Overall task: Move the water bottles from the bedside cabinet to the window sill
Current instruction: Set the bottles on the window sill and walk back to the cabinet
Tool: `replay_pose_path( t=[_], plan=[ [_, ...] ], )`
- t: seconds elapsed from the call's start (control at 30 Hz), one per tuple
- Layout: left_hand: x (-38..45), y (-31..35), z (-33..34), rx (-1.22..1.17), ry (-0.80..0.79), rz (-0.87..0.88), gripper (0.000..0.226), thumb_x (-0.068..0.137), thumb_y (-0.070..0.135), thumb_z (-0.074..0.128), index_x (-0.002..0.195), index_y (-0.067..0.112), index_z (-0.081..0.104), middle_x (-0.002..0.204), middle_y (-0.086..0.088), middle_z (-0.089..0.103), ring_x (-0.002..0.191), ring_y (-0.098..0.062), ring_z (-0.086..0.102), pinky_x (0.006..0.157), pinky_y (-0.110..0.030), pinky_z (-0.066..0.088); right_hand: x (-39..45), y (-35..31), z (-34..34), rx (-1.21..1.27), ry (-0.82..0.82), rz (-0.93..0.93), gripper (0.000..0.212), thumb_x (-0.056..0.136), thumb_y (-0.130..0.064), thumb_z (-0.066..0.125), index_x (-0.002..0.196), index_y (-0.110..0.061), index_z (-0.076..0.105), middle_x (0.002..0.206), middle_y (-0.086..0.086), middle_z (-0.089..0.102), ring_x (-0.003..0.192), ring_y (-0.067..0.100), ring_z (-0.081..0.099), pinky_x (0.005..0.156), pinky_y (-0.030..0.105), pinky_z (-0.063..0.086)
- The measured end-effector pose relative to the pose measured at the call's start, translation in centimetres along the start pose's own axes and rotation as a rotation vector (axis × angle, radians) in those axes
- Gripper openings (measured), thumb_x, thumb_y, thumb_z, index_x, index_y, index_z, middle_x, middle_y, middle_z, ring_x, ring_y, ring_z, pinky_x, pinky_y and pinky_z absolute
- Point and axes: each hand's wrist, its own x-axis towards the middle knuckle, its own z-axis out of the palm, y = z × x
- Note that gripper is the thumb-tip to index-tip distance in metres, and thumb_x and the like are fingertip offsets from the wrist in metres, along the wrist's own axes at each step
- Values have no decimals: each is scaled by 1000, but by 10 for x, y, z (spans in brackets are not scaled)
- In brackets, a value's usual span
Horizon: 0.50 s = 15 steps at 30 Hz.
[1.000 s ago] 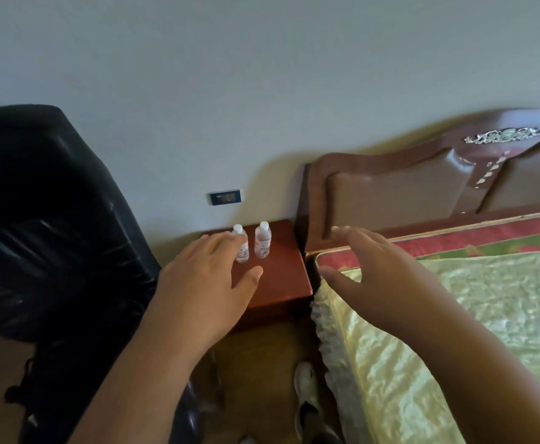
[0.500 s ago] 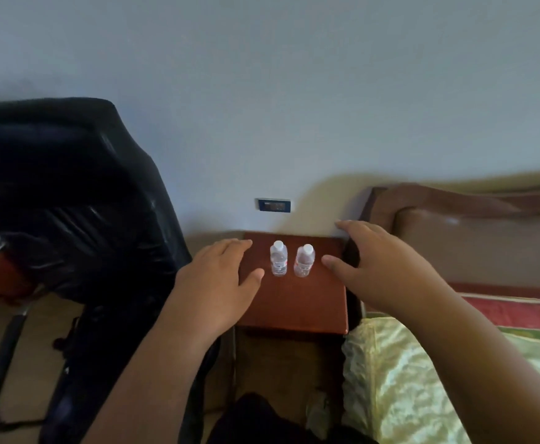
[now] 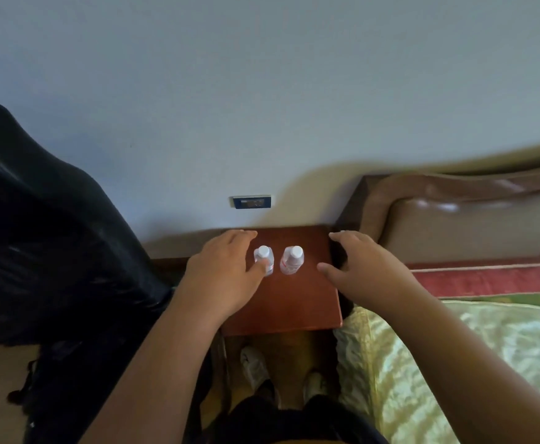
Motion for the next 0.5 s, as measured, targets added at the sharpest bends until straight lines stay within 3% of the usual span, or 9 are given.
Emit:
replay_pose_path(
  t=[0.2, 0.4, 0.5],
  plan=[
    [55, -27, 27, 8, -116, 21, 57, 96, 52, 51, 148, 30, 40, 153, 6, 42, 137, -19, 41, 106, -48, 43, 37, 7, 35, 55, 73, 82, 74, 88, -63, 60, 151, -32, 37, 158, -6, 37, 135, 24, 49, 105, 48, 47],
    [83, -49, 64, 9, -173, -35, 57, 96, 50, 52, 148, 29, 40, 153, 4, 41, 137, -22, 43, 104, -50, 43, 73, 30, 72, 86, -51, 136, 88, 77, -72, 60, 151, -33, 34, 156, -5, 39, 123, 23, 59, 99, 48, 51],
    [96, -56, 85, 13, -172, -75, 60, 97, 50, 52, 150, 27, 37, 157, 4, 36, 141, -22, 38, 106, -49, 42, 98, 41, 89, 94, -78, 111, 89, 76, -70, 61, 152, -31, 34, 158, -4, 38, 134, 24, 49, 104, 49, 48]
  ],
)
